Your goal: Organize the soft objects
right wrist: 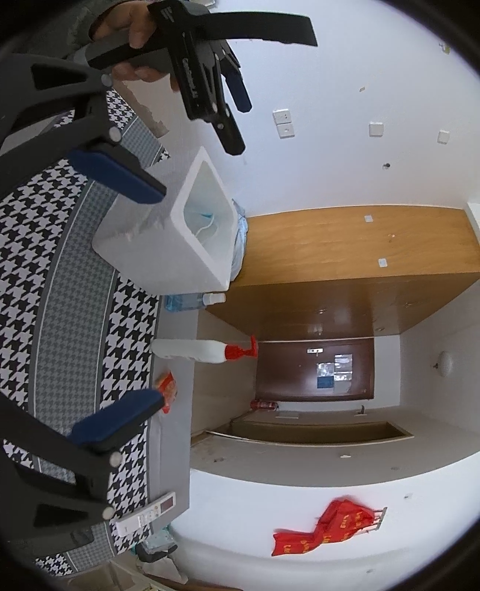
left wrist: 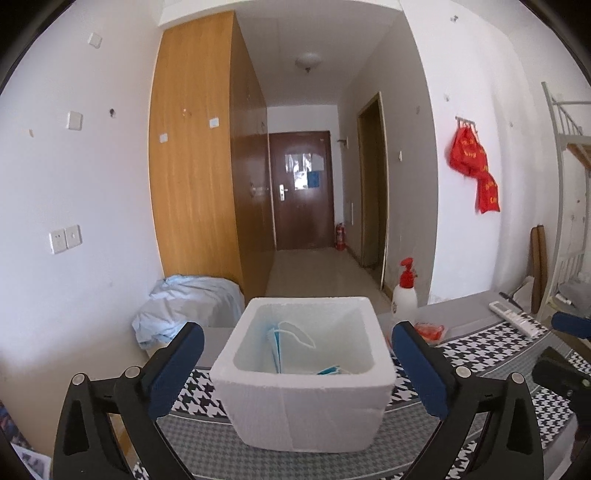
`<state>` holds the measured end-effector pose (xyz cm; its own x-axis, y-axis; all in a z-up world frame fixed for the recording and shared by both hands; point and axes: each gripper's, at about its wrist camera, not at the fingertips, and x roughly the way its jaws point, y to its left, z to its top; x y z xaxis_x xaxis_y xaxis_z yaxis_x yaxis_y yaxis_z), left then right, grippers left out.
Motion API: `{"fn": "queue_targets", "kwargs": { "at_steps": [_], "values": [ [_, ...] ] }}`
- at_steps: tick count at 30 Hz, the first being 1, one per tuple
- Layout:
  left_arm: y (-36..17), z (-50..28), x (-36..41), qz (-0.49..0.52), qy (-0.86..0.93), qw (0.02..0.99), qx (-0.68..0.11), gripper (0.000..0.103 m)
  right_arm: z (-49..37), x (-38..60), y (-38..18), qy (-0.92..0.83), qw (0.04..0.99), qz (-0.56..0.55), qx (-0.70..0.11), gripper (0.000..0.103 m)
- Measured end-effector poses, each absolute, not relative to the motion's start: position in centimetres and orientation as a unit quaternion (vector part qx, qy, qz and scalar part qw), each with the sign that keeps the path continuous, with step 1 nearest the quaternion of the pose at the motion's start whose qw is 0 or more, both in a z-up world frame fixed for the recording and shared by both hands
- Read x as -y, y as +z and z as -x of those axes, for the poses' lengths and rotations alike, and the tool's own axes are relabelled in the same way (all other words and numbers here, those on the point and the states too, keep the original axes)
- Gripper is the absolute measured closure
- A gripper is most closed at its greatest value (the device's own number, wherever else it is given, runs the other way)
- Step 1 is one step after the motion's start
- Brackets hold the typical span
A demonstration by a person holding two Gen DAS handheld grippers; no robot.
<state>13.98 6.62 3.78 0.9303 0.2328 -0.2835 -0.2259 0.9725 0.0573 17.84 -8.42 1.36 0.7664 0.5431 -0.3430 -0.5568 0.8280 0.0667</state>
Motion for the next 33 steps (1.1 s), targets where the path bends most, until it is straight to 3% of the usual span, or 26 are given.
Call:
{"fn": "queue_targets", "kwargs": {
  "at_steps": [33],
  "values": [
    [3.1,-4.7,-2.5,-0.018,0.091,0.992,-0.081,0.001,-11.6,10.4,1.0,0.274,0.952,0.019,-0.131,0.001]
  ]
}}
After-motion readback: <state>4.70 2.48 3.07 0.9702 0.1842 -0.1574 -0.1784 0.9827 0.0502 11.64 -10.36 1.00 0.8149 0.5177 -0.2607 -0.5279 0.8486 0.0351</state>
